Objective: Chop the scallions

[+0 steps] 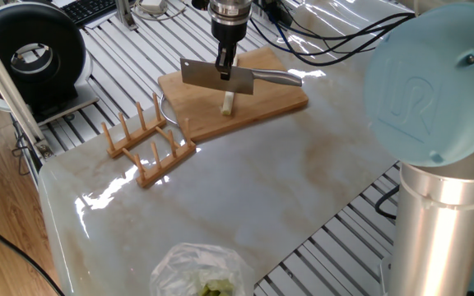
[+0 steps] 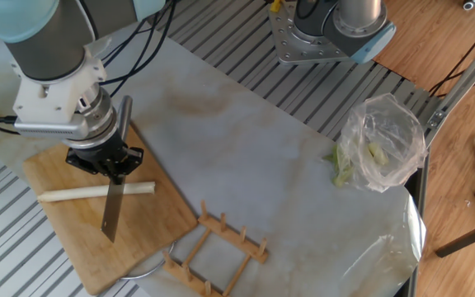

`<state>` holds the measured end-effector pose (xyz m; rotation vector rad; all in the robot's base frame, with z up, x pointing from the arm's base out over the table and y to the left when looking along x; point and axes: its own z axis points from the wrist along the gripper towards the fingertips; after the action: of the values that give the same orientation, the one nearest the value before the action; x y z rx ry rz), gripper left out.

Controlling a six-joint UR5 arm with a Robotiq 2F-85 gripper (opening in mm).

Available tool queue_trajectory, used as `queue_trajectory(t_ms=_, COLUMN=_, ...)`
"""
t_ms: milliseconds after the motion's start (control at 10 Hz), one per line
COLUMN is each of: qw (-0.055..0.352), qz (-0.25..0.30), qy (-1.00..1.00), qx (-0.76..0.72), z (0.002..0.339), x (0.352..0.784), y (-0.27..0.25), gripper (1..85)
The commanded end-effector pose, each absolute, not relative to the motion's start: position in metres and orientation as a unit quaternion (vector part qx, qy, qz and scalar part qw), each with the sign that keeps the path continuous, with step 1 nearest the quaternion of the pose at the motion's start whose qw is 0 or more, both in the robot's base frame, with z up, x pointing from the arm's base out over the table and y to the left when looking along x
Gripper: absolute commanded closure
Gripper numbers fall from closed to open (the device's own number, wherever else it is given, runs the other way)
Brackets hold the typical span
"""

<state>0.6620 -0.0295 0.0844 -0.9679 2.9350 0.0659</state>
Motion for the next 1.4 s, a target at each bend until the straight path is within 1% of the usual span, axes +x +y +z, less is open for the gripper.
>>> queue_trajectory(t_ms=0, qw=0.030, qz=0.026, qy=0.949, qx=-0.312, z=0.0825, x=0.6629, y=-0.0302, gripper=84.3)
queue_trajectory(t_ms=1300, qw=0.037, qz=0.032, qy=0.949, qx=-0.311, z=0.0740, x=0.6627, y=-0.0311, gripper=84.3)
